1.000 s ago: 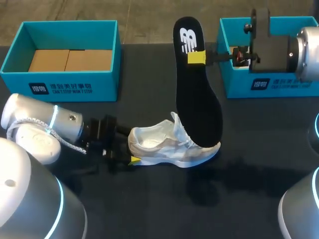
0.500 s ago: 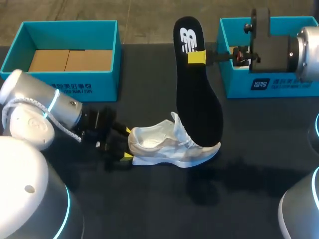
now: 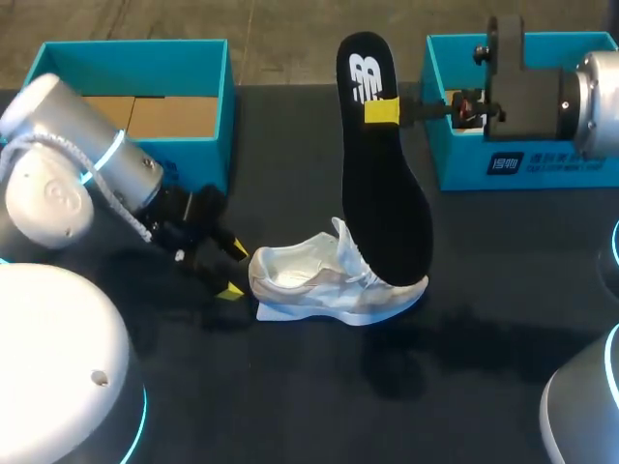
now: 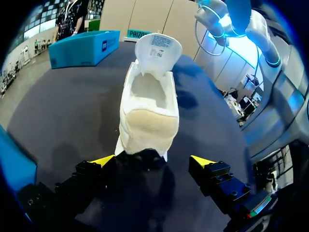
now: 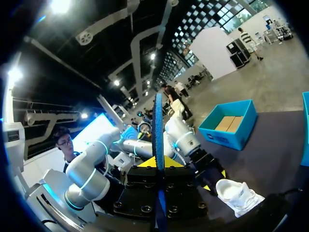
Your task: Take the shoe out of the shoebox, open the shoe tongue, remove and reinsert the insole, then place the shoe into the shoebox
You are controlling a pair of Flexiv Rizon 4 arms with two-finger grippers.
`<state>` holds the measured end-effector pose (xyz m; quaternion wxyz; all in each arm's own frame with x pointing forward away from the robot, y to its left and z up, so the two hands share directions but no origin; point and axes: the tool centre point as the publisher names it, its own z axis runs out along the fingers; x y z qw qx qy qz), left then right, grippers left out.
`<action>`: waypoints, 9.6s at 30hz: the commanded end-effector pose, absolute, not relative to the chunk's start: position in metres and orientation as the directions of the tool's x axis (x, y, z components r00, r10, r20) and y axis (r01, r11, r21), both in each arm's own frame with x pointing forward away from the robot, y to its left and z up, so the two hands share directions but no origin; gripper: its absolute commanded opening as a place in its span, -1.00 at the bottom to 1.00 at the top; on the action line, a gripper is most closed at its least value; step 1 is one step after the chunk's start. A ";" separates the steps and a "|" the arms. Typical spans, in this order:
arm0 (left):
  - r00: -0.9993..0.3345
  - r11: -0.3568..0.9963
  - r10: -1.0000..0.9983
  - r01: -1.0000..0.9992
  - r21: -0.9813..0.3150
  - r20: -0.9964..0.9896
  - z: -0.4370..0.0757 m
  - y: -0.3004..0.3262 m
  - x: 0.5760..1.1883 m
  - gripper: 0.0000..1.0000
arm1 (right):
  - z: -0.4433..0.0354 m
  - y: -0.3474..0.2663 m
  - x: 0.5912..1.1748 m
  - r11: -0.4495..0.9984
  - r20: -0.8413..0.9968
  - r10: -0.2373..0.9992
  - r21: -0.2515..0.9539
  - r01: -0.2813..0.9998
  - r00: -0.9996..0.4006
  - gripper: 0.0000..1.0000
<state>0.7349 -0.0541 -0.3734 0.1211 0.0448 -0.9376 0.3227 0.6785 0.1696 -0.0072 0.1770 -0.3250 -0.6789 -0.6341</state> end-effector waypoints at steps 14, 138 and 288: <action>-0.981 0.963 0.000 -0.052 -0.265 0.193 -0.314 -0.048 0.730 1.00 | -0.008 0.172 0.678 -0.017 0.653 0.219 0.746 0.666 -0.725 -1.00; -0.995 0.993 0.095 0.094 -0.074 0.004 -0.329 -0.138 0.787 1.00 | -0.008 0.172 0.678 -0.017 0.653 0.219 0.746 0.666 -0.725 -1.00; -0.262 0.302 0.897 0.951 -0.060 0.356 -0.332 -0.140 0.797 -1.00 | -0.008 0.172 0.678 -0.017 0.653 0.219 0.746 0.666 -0.725 -1.00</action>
